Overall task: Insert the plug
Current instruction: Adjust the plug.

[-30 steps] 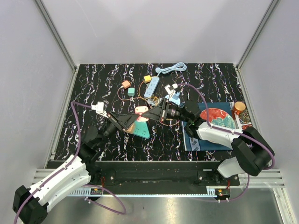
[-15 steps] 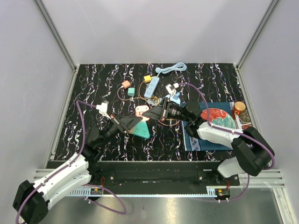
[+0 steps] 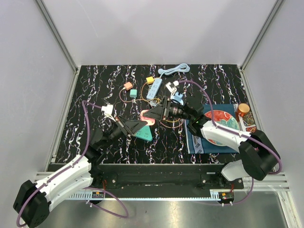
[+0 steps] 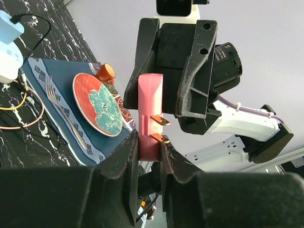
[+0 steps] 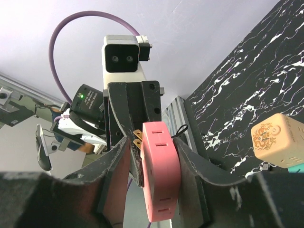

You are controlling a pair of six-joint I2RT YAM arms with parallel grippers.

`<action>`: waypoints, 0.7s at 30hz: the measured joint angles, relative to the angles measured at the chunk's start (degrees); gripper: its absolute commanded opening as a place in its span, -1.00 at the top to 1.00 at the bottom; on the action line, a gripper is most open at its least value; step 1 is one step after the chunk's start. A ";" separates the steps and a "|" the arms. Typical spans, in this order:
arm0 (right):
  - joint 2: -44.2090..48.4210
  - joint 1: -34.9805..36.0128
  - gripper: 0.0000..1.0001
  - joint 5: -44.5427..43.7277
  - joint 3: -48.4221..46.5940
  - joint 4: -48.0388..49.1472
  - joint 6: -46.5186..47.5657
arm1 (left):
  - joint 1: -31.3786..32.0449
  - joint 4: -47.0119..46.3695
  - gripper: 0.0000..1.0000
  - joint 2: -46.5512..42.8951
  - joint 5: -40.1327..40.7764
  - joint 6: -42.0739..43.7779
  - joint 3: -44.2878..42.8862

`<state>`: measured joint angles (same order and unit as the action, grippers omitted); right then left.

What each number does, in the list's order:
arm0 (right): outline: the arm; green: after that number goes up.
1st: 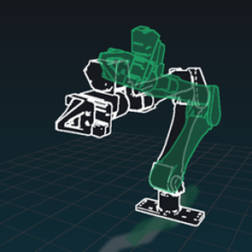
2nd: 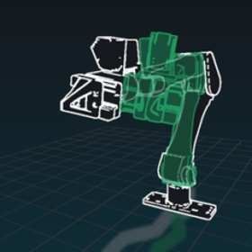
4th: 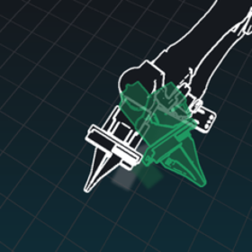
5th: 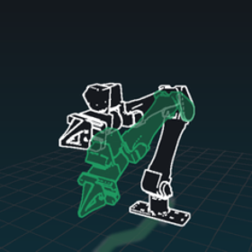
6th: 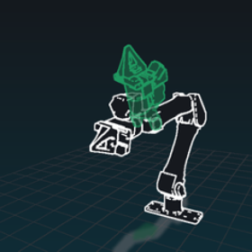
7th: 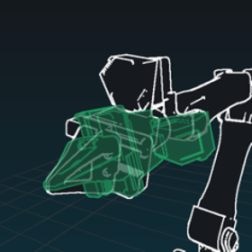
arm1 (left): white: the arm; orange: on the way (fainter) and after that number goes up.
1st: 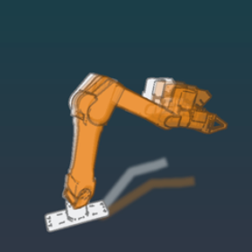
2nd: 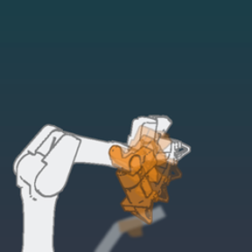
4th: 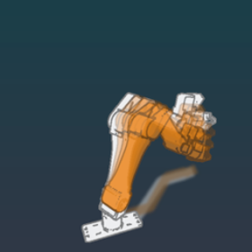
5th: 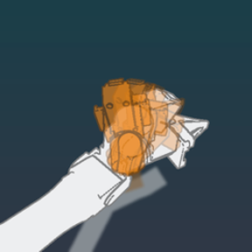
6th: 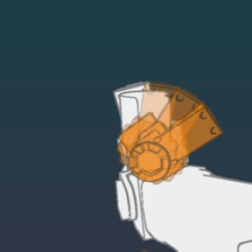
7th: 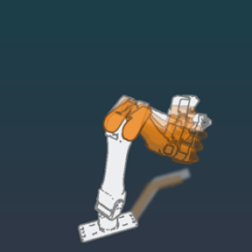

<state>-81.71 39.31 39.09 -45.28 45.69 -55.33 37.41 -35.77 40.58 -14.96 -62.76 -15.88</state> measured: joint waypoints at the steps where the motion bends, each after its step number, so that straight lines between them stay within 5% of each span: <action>1: 0.00 0.00 0.10 0.24 -0.26 -0.48 0.07 | 0.00 -0.09 1.00 0.04 -0.15 0.09 0.00; 12: -1.97 0.09 0.16 4.24 -0.48 -0.04 -1.53 | 0.00 -0.22 1.00 0.74 -0.70 1.51 -0.17; 19: -2.32 0.11 0.88 5.49 -0.52 0.42 -1.81 | 0.00 -0.57 1.00 0.90 -1.25 1.64 -0.28; 21: -2.29 0.09 1.00 5.86 -0.94 0.13 -1.57 | 0.00 -0.66 0.81 0.87 -1.27 1.73 -0.28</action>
<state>-84.01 39.40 44.95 -46.22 45.82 -56.90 37.41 -36.42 41.45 -16.23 -61.04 -16.16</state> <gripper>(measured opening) 0.266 0.212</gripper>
